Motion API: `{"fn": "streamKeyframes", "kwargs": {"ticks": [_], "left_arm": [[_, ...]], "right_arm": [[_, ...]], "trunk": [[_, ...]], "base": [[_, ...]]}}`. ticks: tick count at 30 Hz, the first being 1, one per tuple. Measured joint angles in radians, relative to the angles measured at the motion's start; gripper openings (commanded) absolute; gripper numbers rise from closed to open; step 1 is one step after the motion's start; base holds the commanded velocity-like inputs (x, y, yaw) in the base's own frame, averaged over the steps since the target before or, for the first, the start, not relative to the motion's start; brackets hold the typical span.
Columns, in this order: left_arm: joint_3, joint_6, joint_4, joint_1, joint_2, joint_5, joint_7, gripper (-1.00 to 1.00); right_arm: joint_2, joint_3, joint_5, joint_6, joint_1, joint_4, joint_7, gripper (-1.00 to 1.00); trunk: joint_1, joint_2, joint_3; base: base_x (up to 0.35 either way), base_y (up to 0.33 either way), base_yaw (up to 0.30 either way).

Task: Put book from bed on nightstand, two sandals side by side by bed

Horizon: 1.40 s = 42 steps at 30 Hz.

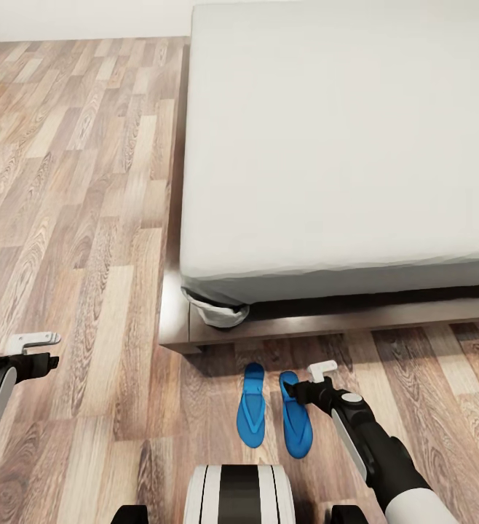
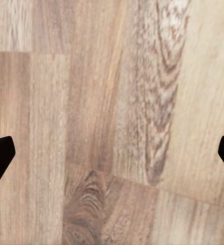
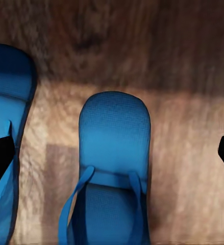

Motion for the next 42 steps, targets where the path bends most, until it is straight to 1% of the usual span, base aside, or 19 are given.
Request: {"fn": "streamKeyframes", "kwargs": {"ticks": [3,5,12,14,18,24,31,42], "left_arm": [[0.000,0.000,0.000,0.000,0.000,0.000,0.001,1.00],[-0.001,0.000,0.000,0.000,0.000,0.000,0.001,1.00],[-0.001,0.001,0.000,0.000,0.000,0.000,0.001,1.00],[-0.001,0.000,0.000,0.000,0.000,0.000,0.001,1.00],[-0.001,0.001,0.000,0.000,0.000,0.000,0.001,1.00],[-0.001,0.001,0.000,0.000,0.000,0.001,0.001,1.00],[-0.002,0.002,-0.001,0.000,0.000,0.001,0.001,1.00],[-0.003,0.004,-0.005,0.001,0.001,0.004,0.001,1.00]], "right_arm": [[-0.005,-0.001,0.000,0.022,0.001,0.002,0.001,1.00],[-0.013,-0.002,0.000,0.035,0.009,0.004,0.003,1.00],[-0.028,-0.004,0.000,0.040,0.042,0.003,0.009,1.00],[-0.030,-0.004,0.000,0.041,0.047,0.002,0.011,1.00],[-0.032,-0.005,0.000,0.042,0.054,0.001,0.012,1.00],[-0.033,-0.005,0.000,0.043,0.057,0.001,0.013,1.00],[-0.033,-0.005,0.000,0.047,0.058,0.002,0.013,1.00],[-0.035,-0.005,0.000,0.049,0.058,0.002,0.013,1.00]], "trunk": [[0.000,0.000,0.000],[-0.001,0.000,0.008],[-0.004,0.002,0.035],[-0.004,0.002,0.035],[-0.004,0.002,0.035],[-0.007,0.003,0.058],[-0.007,0.004,0.058],[-0.012,0.006,0.100]], "base": [[0.000,0.000,0.000],[0.000,0.000,0.000],[0.000,0.000,0.000],[0.000,0.000,0.000],[0.000,0.000,0.000],[0.000,0.000,0.000],[0.000,0.000,0.000],[0.000,0.000,0.000]]}}
